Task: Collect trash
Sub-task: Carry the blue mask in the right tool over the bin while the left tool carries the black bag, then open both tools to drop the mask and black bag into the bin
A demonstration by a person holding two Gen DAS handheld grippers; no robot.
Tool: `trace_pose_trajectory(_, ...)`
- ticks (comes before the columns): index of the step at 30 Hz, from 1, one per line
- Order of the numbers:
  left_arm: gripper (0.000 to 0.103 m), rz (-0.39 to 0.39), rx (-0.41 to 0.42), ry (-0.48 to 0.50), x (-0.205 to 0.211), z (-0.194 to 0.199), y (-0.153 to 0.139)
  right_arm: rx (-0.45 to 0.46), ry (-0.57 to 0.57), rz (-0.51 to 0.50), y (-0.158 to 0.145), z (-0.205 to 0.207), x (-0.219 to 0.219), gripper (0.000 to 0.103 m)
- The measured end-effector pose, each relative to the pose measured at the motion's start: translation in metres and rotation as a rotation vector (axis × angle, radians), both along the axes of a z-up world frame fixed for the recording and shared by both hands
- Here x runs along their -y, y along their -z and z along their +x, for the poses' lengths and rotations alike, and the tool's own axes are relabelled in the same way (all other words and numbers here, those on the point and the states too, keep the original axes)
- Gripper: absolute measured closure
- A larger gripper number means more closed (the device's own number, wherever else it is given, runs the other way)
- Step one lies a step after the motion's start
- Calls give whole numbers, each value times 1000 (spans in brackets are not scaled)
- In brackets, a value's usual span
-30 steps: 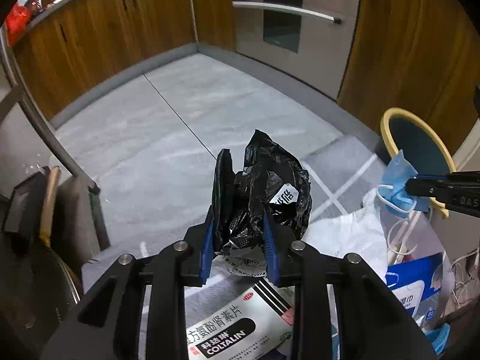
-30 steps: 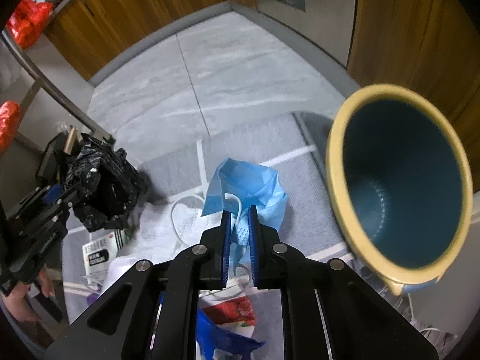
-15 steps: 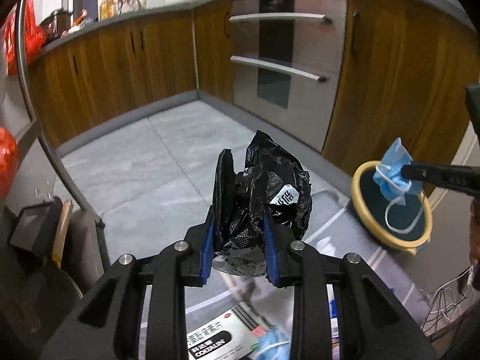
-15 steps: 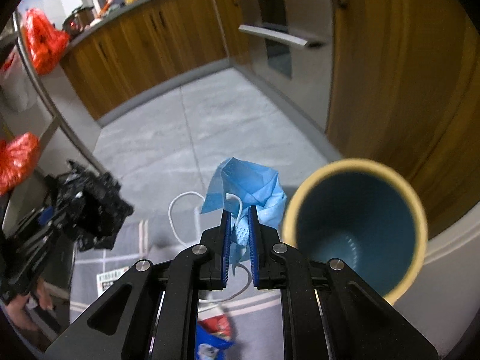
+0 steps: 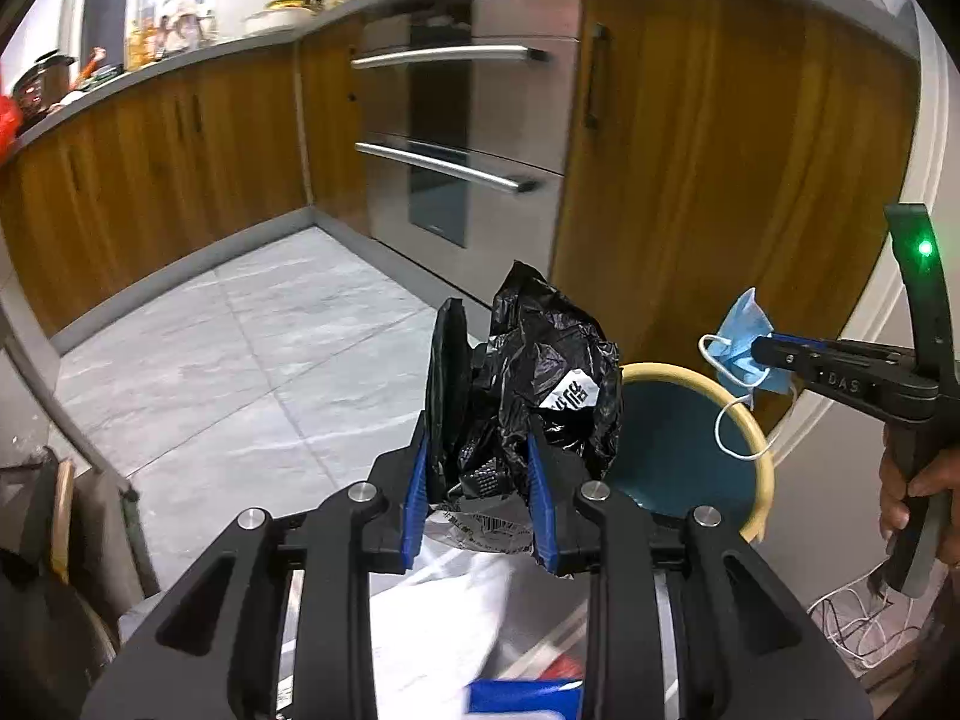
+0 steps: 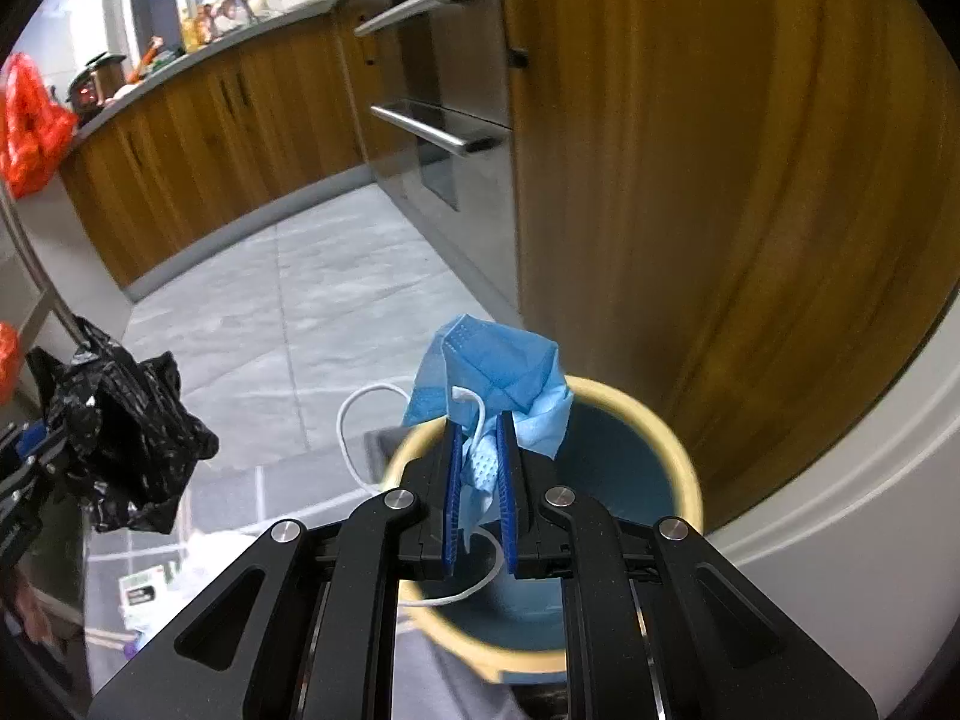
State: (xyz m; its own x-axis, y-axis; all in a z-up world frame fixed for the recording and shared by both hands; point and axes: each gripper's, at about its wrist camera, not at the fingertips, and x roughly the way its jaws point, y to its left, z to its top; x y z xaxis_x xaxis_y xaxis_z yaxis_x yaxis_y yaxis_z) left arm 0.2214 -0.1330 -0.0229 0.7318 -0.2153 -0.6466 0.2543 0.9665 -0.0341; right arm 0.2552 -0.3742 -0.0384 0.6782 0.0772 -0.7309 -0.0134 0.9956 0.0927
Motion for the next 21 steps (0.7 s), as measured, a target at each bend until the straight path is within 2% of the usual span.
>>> trace_pose_trajectory(5, 75, 13, -58, 55, 44, 18, 19, -18, -10, -31, 9, 9, 24, 91)
trace_pose_trajectory(9, 75, 46, -85, 101, 73, 25, 36, -67, -23, -30, 29, 18, 36, 90)
trace_pose_trajectory(21, 75, 122, -171, 149, 115, 51, 95, -164, -83, -204, 70, 49, 12, 90)
